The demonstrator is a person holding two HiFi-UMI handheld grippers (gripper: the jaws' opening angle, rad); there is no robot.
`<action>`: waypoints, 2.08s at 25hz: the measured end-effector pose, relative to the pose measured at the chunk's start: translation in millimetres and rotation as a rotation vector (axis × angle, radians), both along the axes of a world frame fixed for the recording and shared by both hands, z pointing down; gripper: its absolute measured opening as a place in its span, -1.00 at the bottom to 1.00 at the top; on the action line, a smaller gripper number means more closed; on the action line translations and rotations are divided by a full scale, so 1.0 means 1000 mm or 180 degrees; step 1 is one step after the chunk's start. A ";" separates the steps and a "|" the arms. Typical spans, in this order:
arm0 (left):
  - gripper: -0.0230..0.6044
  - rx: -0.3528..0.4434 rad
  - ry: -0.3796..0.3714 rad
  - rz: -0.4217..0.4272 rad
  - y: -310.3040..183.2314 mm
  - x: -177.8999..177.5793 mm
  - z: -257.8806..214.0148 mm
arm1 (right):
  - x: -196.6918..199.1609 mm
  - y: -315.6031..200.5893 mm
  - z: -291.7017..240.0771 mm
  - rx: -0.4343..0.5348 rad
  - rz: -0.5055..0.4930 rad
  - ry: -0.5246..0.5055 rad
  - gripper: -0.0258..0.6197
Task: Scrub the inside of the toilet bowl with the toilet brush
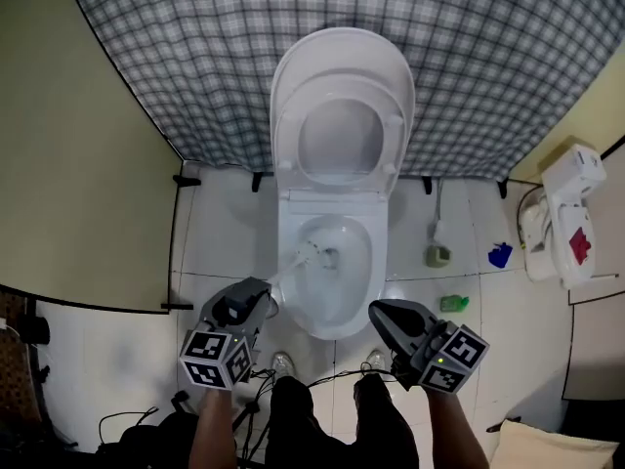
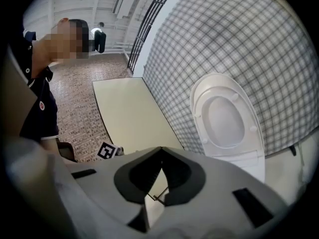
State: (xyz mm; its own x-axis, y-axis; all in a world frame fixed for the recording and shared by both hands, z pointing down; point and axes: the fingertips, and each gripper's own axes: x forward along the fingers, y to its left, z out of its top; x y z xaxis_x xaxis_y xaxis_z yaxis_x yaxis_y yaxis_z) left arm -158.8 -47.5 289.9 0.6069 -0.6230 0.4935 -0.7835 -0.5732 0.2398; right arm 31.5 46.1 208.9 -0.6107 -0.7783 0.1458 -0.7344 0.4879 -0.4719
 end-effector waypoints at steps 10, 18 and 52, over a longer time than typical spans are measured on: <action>-0.21 -0.0212 -0.0095 0.0253 -0.002 0.101 0.073 | 0.049 0.014 0.034 -0.0173 0.0198 0.0009 -0.92; -0.21 -0.0395 -0.0081 0.0300 -0.018 0.154 0.162 | 0.066 0.007 0.077 -0.0294 0.0233 0.0083 -0.92; -0.23 -0.0423 -0.0592 0.2473 0.091 0.175 0.189 | 0.048 0.011 0.078 -0.0328 0.0118 0.0086 -0.92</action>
